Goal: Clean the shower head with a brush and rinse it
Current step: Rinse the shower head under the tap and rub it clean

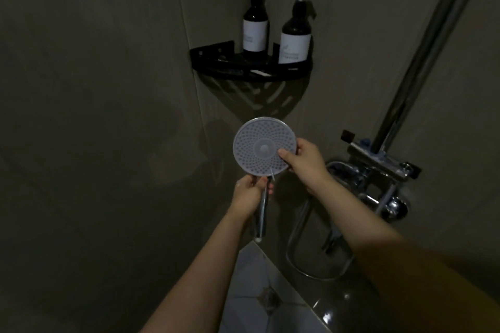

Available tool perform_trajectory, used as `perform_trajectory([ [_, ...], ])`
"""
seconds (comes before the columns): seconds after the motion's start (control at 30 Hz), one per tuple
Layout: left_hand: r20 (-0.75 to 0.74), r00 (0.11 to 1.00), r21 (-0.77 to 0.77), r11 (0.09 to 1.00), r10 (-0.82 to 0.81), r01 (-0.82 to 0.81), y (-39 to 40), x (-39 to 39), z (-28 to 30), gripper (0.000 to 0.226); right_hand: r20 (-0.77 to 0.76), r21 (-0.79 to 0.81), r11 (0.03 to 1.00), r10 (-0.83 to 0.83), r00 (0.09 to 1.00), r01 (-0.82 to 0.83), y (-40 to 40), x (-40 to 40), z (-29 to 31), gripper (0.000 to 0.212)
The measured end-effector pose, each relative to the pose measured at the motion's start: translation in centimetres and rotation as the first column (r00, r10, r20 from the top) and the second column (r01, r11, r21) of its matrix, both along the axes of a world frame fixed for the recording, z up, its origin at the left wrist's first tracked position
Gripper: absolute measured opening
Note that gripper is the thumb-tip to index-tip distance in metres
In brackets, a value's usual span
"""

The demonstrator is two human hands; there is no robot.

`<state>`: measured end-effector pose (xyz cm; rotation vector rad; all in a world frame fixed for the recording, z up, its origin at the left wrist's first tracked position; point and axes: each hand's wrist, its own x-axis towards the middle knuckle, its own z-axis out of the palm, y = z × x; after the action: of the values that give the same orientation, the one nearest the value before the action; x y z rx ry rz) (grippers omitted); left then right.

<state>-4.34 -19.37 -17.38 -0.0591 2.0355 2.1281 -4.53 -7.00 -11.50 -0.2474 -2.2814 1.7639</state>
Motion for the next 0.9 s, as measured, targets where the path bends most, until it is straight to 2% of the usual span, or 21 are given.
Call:
perform_trajectory([
  [0.23,0.025,0.993,0.014,0.993,-0.119,0.119,0.9,0.9,-6.0,0.021,0.048,0.096,0.988,-0.123,0.991,0.117,1.2,2.4,-6.3,0.027],
  [0.33,0.031,0.986,0.005,0.987,-0.161,0.161,0.9,1.2,-9.5,0.019,0.046,0.253,0.960,-0.140,0.989,0.124,1.5,3.5,-9.2,0.031],
  [0.47,0.027,0.979,0.021,0.979,-0.202,0.202,1.2,1.5,-14.6,0.013,0.071,0.477,0.874,-0.145,0.987,0.094,1.9,4.4,-13.0,0.033],
  [0.63,-0.002,0.965,0.040,0.964,-0.263,0.262,2.7,0.9,-20.7,0.016,0.050,0.727,0.680,-0.190,0.981,0.094,2.8,5.1,-17.6,0.031],
  [0.73,-0.048,0.951,0.063,0.950,-0.304,0.307,3.8,0.6,-23.4,0.017,-0.005,0.835,0.534,-0.238,0.971,0.135,3.3,5.5,-19.4,0.038],
  [0.83,-0.085,0.936,0.100,0.932,-0.341,0.349,4.9,0.2,-25.5,0.018,-0.045,0.925,0.350,-0.280,0.959,0.146,3.9,6.3,-20.2,0.046],
  [0.9,-0.089,0.928,0.125,0.920,-0.362,0.371,5.3,-0.2,-26.7,0.019,-0.069,0.973,0.198,-0.258,0.964,0.123,4.1,7.1,-20.6,0.039],
])
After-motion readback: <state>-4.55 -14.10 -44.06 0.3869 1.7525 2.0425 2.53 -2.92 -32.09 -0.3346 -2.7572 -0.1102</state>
